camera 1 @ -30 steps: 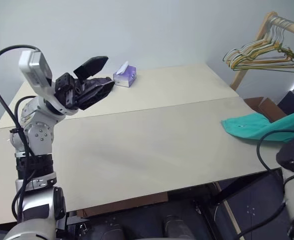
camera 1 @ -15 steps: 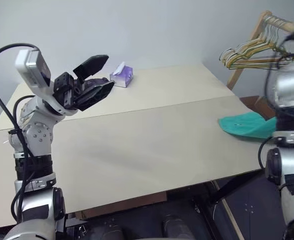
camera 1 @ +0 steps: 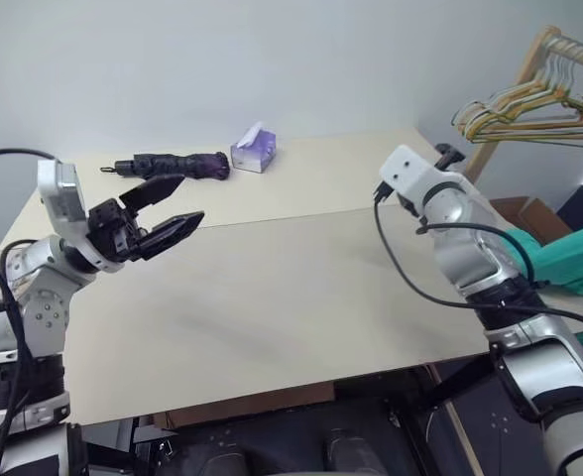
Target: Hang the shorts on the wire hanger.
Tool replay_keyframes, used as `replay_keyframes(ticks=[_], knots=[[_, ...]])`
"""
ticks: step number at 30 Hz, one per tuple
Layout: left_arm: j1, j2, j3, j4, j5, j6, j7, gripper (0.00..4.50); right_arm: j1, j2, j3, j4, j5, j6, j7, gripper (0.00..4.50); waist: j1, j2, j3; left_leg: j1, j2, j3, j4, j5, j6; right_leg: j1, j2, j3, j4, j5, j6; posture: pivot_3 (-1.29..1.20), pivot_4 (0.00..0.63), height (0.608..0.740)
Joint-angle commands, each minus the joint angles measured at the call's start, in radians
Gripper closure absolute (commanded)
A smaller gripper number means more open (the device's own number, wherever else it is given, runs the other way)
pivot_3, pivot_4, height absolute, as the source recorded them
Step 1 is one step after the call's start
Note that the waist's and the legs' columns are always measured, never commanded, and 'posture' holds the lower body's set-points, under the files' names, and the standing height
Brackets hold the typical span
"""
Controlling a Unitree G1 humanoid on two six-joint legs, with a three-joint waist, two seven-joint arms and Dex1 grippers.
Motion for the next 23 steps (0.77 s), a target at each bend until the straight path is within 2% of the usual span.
replay_keyframes(ticks=[1,8,14,23], knots=[[0.045,0.035,0.023,-0.069,0.041,-0.006,0.037,0.0,0.049,-0.022,-0.034,-0.141,0.086,0.027,0.186,0.03,0.02,-0.001,0.0,0.0,0.0,0.0,0.0,0.0,0.0,0.0,0.0,0.0,0.0,0.0,0.0,0.1,0.0,0.74],[0.195,0.072,-0.008,-0.171,0.144,0.005,0.111,0.0,0.266,-0.06,-0.041,-0.341,0.24,0.031,0.436,0.03,0.102,-0.006,0.001,-0.001,0.001,0.0,0.0,0.0,0.0,0.0,0.0,-0.002,-0.002,0.0,0.0,0.16,0.0,0.74],[0.234,0.069,-0.031,-0.204,0.184,0.016,0.171,0.0,0.295,-0.064,-0.007,-0.33,0.193,0.029,0.446,0.03,0.135,-0.008,0.0,0.0,0.001,0.001,0.001,0.0,0.0,0.0,0.0,-0.002,-0.002,0.0,-0.001,0.19,0.0,0.74],[0.211,0.074,-0.059,-0.215,0.184,0.039,0.185,0.0,0.286,-0.036,-0.023,-0.309,0.172,0.039,0.439,0.03,0.146,-0.009,0.0,-0.001,0.001,0.001,0.0,0.0,0.0,0.0,0.0,-0.002,-0.002,0.0,-0.001,0.18,0.0,0.74]])
